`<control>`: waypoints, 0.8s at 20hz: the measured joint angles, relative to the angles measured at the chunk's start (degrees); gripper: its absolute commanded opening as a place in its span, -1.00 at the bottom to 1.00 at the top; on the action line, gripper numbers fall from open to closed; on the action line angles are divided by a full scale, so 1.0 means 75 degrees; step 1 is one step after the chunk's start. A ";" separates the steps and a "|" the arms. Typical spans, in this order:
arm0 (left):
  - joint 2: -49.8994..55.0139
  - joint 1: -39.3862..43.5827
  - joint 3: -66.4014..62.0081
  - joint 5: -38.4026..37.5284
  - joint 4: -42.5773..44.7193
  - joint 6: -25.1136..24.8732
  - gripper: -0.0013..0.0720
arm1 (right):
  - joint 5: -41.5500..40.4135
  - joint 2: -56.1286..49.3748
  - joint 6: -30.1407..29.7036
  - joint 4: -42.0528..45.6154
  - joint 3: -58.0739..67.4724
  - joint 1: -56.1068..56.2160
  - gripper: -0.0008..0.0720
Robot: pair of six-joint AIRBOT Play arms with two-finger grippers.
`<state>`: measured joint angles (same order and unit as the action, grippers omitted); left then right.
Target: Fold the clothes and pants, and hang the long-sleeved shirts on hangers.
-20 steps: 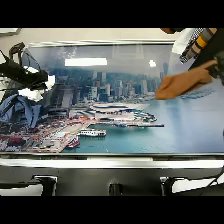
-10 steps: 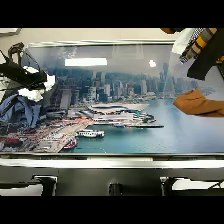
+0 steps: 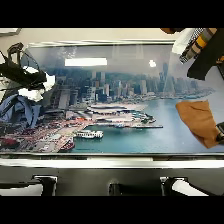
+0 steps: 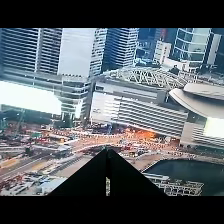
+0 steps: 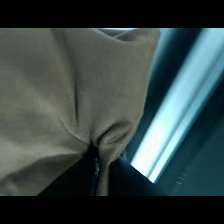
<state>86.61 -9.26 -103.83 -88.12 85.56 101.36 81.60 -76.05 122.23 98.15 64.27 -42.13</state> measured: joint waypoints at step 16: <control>0.0000 0.0000 0.0000 -0.0096 0.0003 0.0000 -0.91 | 0.0291 0.0933 0.0417 0.1507 -0.1189 0.0000 0.00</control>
<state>86.61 -9.26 -103.83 -88.84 85.58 101.36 83.79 -69.06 125.36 109.45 55.35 -42.13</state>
